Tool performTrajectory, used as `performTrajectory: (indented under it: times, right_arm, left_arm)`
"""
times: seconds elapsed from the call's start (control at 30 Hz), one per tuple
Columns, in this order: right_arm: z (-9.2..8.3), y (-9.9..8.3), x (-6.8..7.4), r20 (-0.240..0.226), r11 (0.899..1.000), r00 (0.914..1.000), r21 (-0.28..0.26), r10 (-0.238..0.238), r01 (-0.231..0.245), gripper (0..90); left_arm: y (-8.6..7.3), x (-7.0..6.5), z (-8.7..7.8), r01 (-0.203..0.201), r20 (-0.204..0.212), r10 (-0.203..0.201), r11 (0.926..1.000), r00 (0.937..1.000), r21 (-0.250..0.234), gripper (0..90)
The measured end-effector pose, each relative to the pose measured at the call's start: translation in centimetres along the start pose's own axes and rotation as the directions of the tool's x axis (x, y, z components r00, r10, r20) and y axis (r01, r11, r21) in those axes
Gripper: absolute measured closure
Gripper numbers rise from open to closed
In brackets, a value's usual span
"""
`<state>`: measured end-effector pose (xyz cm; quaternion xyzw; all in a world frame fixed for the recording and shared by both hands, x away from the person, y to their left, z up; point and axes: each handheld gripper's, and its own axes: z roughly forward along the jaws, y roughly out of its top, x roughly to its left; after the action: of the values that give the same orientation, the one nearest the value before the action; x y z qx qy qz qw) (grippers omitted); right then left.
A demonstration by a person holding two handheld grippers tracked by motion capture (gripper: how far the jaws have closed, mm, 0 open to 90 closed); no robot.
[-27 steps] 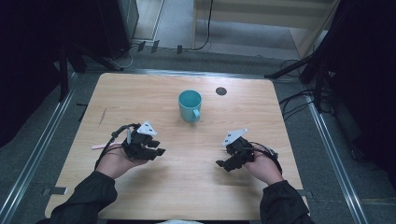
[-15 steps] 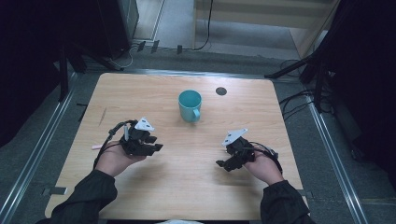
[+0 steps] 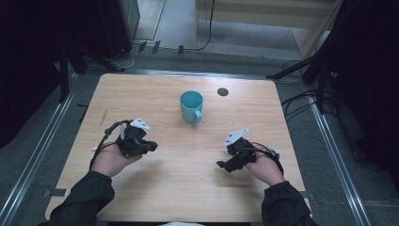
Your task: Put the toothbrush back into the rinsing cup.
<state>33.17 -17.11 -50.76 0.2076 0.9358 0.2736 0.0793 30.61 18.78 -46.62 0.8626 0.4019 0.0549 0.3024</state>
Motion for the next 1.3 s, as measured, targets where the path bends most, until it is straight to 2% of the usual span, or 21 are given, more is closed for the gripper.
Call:
performTrajectory:
  times: [0.1,0.23,0.33,0.67,0.8,1.0,1.1,1.3]
  right_arm:
    - [0.0,0.0,0.0,-0.004,1.000,1.0000,0.000,0.001,-0.001,20.1]
    - [0.1,0.2,0.0,-0.008,1.000,0.9999,-0.006,-0.007,0.007,20.3]
    - [0.1,0.3,0.0,-0.012,1.000,0.9999,-0.001,-0.001,0.001,20.4]
    - [0.1,0.3,0.0,-0.018,1.000,0.9998,0.003,0.005,-0.005,20.4]
    - [0.2,0.3,0.0,-0.021,1.000,0.9998,0.005,-0.001,0.001,20.4]
    - [0.2,0.3,-0.1,-0.022,1.000,0.9998,0.010,0.000,0.000,20.4]
    - [0.2,0.3,-0.1,-0.021,1.000,0.9998,0.010,0.001,-0.001,20.4]
    - [0.2,0.3,-0.1,-0.023,1.000,0.9997,0.015,-0.001,0.001,20.4]
  left_arm:
    - [-0.1,0.3,-0.1,0.025,0.002,-0.025,0.9997,0.9997,-0.005,89.4]
    - [-0.4,0.7,-0.4,0.024,0.012,-0.024,0.9997,0.9996,-0.006,89.7]
    - [-0.5,1.0,-0.6,0.022,0.005,-0.022,0.9997,0.9998,-0.006,89.8]
    - [-1.0,2.2,-1.1,0.070,-0.018,-0.070,0.9975,0.9973,-0.005,89.8]
    - [-1.4,3.0,-0.8,0.080,-0.040,-0.079,0.9966,0.9961,0.020,89.9]
    - [-1.8,4.8,0.2,0.111,-0.072,-0.108,0.9929,0.9915,0.041,89.9]
    - [-2.2,5.7,0.5,0.144,-0.071,-0.140,0.9883,0.9876,0.051,89.9]
    - [-2.8,6.6,1.0,0.177,-0.076,-0.172,0.9818,0.9821,0.067,89.9]
